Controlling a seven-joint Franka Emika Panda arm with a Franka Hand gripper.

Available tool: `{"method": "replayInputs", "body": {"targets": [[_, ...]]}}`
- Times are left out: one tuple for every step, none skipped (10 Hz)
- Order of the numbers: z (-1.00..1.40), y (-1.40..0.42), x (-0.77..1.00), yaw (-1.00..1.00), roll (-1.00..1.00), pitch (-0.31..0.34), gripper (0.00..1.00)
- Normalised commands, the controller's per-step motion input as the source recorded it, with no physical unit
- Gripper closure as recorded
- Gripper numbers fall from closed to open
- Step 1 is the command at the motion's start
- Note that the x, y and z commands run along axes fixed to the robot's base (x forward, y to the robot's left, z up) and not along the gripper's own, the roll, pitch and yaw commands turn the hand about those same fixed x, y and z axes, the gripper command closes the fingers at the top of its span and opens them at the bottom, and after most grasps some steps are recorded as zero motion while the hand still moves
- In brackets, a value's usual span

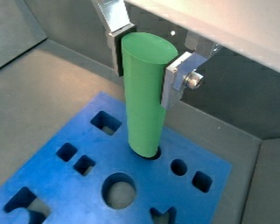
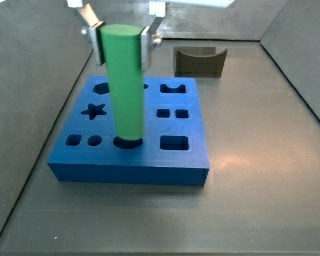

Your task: Insert the oval object.

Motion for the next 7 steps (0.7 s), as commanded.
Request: {"method": "replayInputs", "body": {"targets": [[-0.09,-0.20,-0.02,0.01,0.10,0.016,1.00],[-0.19,-0.01,-0.10,0.11,0.03,0.000,1.00],[-0.23,0.00,-0.02,0.09,0.02,0.000,1.00],[-0.22,0.00,0.00,0.07,0.02,0.009,1.00],[-0.21,0.00,0.00,0.10,0.00,0.000,1.00],[-0.22,0.00,0.15,0.01,0.00,0.000,1.00],[-0.18,0.00,0.25,0.00,0.00,0.019,1.00]]}}
